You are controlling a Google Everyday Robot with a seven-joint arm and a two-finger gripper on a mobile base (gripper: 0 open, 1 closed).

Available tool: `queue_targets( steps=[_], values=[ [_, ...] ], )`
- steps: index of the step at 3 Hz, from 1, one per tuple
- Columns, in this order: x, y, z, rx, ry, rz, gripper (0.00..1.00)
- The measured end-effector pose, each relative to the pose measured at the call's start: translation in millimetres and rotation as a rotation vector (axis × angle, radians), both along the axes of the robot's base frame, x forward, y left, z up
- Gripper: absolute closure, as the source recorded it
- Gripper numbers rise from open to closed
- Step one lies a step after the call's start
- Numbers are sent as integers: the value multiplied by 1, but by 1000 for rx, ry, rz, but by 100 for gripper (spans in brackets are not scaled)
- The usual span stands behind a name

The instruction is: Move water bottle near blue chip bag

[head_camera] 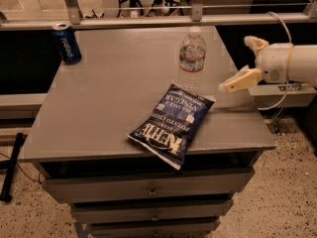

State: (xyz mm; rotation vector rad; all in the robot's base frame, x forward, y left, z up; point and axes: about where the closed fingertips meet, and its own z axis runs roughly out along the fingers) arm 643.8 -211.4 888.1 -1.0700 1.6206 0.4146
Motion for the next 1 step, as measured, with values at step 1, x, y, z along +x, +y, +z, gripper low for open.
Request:
queue_targets(
  steps=[1],
  values=[
    [2,-5,0,-6,-2,-11,0]
  ],
)
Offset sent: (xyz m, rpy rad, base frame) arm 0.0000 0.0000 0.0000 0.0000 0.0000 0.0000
